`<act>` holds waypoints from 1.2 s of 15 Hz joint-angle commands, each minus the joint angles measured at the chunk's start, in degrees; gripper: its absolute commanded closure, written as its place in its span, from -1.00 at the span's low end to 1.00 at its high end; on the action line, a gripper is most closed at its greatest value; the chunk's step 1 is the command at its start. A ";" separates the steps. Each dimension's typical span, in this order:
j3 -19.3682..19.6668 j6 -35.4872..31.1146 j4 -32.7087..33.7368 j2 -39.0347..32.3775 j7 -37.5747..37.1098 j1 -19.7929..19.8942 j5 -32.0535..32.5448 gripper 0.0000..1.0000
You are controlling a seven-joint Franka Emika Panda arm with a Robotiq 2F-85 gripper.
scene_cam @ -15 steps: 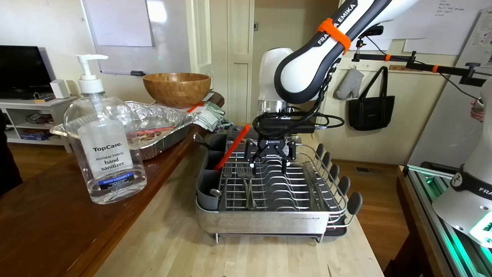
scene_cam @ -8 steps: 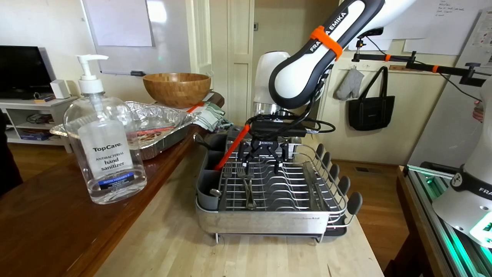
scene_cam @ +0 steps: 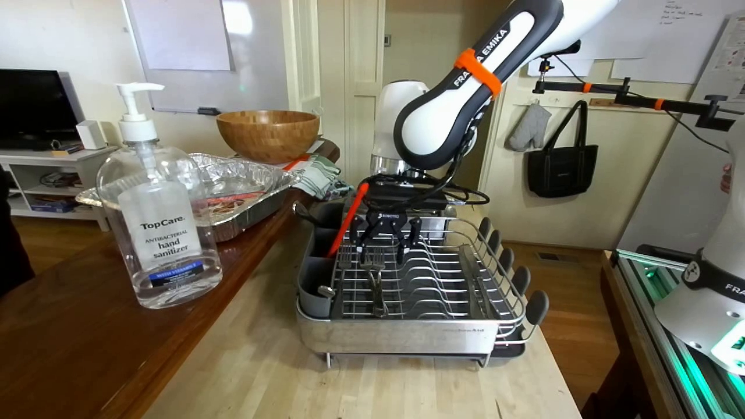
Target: Put the forks in the gray tray
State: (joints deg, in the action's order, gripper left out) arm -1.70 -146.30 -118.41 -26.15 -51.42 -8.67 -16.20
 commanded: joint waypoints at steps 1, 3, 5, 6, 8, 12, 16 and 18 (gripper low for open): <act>0.89 -1.85 3.24 -3.81 -1.80 -1.48 1.02 -0.26; 0.89 -1.61 4.73 -4.82 -2.13 -2.22 1.21 0.12; 0.84 -1.20 5.88 -5.12 -2.30 -2.83 1.29 0.28; 0.89 -1.09 6.20 -5.08 -2.29 -3.01 1.40 0.49; 1.00 -0.77 6.05 -4.89 -2.27 -3.09 1.48 0.97; 0.19 0.91 5.38 -4.22 -1.01 -2.19 0.39 0.96; -1.82 2.66 3.12 -0.54 1.42 -1.55 -1.12 1.00; -2.48 2.94 2.36 0.67 1.99 -1.73 -1.12 1.00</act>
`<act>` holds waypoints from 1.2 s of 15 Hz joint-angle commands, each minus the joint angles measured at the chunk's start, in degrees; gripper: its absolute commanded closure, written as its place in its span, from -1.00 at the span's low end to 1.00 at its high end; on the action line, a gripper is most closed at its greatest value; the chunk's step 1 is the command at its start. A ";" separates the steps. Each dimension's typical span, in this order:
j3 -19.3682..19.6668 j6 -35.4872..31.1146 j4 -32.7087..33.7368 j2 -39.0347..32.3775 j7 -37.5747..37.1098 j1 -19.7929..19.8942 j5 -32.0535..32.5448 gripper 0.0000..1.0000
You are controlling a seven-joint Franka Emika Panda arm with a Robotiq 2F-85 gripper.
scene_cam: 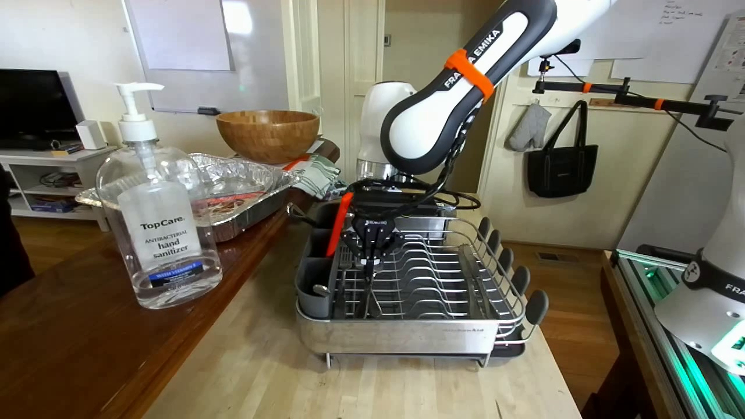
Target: Put the forks in the gray tray
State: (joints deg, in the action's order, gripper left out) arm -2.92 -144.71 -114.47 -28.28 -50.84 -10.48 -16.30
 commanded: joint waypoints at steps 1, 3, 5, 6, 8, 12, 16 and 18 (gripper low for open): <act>-1.56 1.55 -1.73 3.18 1.60 0.04 -1.07 1.00; -1.91 2.10 -1.77 4.01 1.35 -0.04 -0.92 0.83; -1.80 1.70 -1.81 4.32 -0.05 -0.44 -0.82 0.32; -1.76 1.41 -1.90 4.31 -0.79 -0.55 -1.04 0.20; -1.50 1.55 -2.72 4.62 -2.16 -0.70 -1.09 -0.11; -1.37 3.27 -5.39 5.39 -5.11 -0.92 -1.26 -0.69; 0.85 1.74 -8.38 5.99 -13.25 -2.58 1.14 -1.00; 1.65 1.52 -8.12 5.39 -16.16 -3.03 2.61 -1.00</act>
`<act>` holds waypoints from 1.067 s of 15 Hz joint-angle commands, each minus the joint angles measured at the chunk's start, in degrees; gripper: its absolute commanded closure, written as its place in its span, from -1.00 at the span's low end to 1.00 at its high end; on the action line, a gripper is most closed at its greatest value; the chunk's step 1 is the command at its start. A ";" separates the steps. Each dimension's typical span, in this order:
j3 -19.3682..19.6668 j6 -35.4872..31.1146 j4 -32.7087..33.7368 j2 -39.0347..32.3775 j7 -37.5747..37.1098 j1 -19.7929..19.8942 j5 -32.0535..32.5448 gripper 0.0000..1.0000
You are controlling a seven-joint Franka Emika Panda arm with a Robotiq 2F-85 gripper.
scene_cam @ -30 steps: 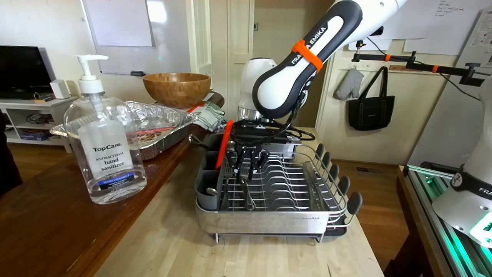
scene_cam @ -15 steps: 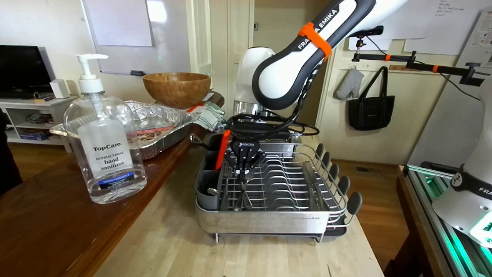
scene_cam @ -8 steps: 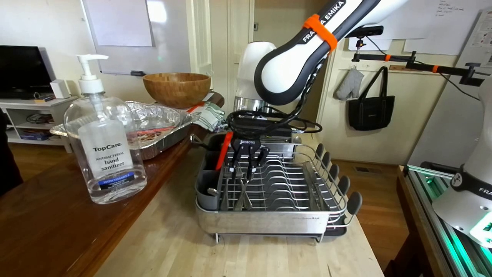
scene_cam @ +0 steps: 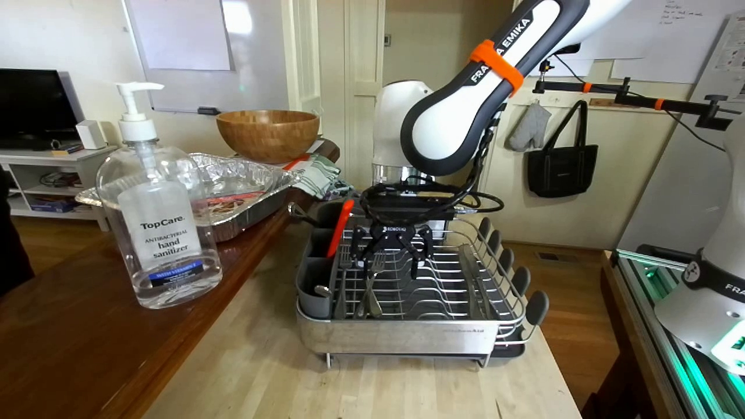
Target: Put the forks in the gray tray
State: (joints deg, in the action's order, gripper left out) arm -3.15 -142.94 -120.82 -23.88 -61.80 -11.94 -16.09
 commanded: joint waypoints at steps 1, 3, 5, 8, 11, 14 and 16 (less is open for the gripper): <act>2.22 0.14 -1.15 0.69 -6.28 -1.65 3.18 -0.98; 2.36 1.37 0.62 -0.40 -6.42 -1.28 4.61 -1.00; 2.36 2.49 2.33 -1.49 -5.61 -1.08 6.05 -1.00; 2.39 2.89 4.54 -3.66 -5.25 -1.44 7.78 -1.00; 2.52 2.40 6.58 -5.43 -5.44 -2.28 9.32 -0.99; 3.12 1.72 7.82 -6.91 -5.85 -3.07 10.92 -0.49; 3.51 1.55 8.18 -7.32 -6.01 -3.33 11.40 -0.31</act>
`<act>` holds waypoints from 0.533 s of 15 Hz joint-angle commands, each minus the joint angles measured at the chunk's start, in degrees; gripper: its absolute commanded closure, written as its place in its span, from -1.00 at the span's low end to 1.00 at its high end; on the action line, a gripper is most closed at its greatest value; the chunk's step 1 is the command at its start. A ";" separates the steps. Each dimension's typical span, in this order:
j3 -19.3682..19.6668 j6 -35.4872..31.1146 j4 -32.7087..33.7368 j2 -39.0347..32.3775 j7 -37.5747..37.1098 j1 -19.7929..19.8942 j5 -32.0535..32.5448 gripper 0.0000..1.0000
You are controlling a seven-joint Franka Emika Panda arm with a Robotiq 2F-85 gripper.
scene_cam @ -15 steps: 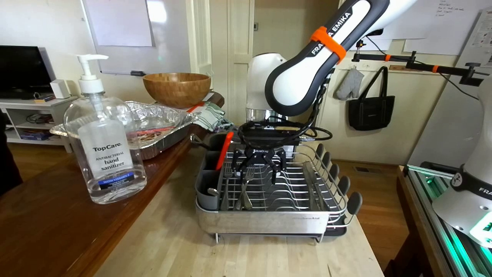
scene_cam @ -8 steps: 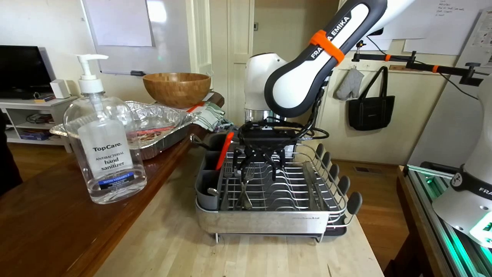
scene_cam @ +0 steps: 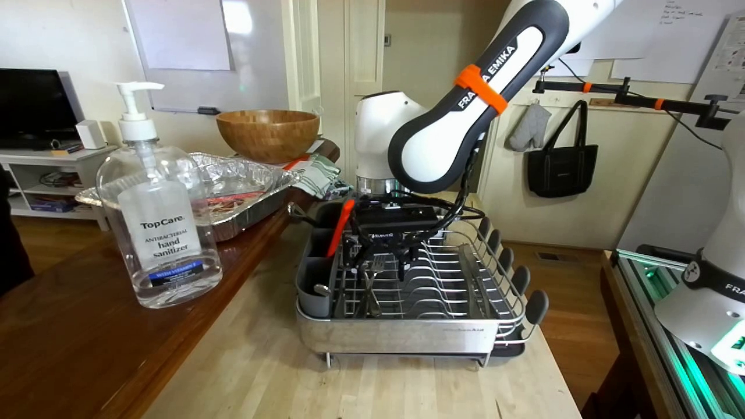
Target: Put the forks in the gray tray
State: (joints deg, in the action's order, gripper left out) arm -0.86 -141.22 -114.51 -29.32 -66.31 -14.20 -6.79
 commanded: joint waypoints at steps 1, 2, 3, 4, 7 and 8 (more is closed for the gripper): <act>1.45 -0.29 1.96 -2.07 -1.57 -1.18 2.38 -0.11; 1.57 -0.30 2.06 -2.17 -1.65 -1.26 2.59 0.04; 1.74 -0.40 1.77 -1.80 -1.95 -1.44 2.89 0.16; 1.79 -0.45 1.61 -1.48 -2.02 -1.52 3.11 0.32; 2.04 -0.73 1.33 -0.87 -2.33 -1.95 3.71 0.76; 2.08 -0.67 1.47 -0.89 -2.28 -2.04 3.81 0.92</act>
State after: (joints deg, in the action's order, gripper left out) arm 0.09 -141.31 -113.51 -29.54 -66.45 -15.13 -5.05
